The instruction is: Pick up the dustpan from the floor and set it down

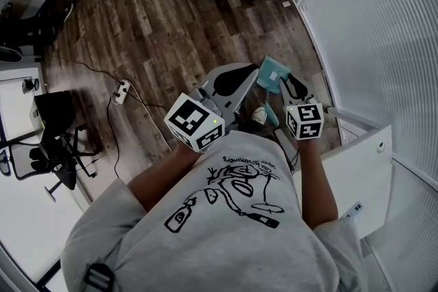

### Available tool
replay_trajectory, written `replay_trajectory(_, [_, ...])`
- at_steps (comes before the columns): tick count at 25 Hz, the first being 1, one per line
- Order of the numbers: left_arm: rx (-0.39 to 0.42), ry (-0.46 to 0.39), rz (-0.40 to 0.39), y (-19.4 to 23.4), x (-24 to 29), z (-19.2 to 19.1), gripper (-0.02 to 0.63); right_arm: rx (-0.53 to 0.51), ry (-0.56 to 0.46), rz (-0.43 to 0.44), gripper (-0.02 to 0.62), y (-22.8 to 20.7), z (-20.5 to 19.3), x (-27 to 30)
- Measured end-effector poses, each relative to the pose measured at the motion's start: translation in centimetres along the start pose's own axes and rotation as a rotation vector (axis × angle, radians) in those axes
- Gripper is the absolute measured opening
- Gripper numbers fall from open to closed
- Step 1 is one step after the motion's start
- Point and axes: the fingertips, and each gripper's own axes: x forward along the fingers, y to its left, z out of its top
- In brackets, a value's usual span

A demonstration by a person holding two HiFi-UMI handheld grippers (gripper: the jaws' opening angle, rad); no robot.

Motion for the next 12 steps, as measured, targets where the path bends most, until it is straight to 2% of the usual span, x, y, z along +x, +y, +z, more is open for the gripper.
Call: replay_trajectory(12, [0.048,-0.047,-0.031,-1.4,-0.7,2.8,0.002,-0.043,-0.198,-0.045,0.069,1.0,10.1,-8.5])
